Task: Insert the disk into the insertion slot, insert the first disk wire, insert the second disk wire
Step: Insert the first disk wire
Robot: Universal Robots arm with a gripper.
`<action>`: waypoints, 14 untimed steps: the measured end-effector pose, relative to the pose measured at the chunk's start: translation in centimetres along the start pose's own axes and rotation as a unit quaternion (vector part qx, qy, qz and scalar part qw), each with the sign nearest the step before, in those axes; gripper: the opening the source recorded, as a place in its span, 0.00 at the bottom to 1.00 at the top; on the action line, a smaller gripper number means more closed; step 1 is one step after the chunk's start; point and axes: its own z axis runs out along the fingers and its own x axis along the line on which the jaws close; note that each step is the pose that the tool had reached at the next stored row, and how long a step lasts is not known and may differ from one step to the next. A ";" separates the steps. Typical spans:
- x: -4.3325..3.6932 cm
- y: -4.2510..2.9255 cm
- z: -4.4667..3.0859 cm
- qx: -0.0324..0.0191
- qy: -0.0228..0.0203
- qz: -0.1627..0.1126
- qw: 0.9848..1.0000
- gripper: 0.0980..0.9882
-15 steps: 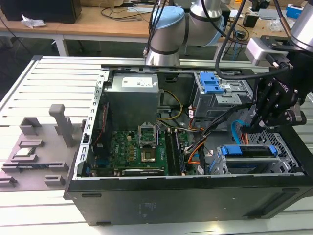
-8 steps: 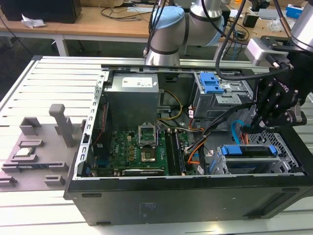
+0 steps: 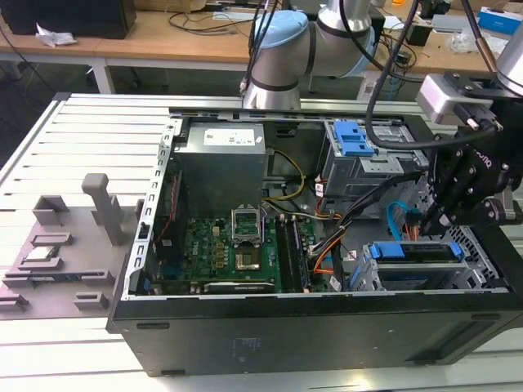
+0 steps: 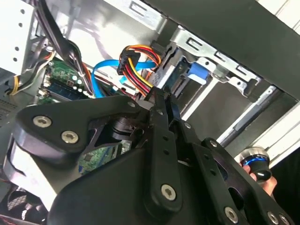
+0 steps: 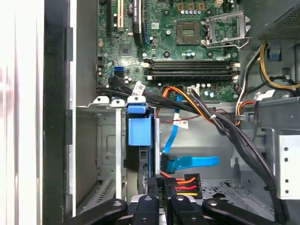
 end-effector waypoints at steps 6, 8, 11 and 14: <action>0.60 -0.29 0.39 0.000 0.002 0.000 1.000 0.07; 0.67 -0.42 0.46 0.000 0.003 0.000 1.000 0.07; 0.72 -0.58 0.60 0.000 0.004 0.000 1.000 0.07; 0.71 -0.72 0.87 0.000 0.004 0.000 1.000 0.07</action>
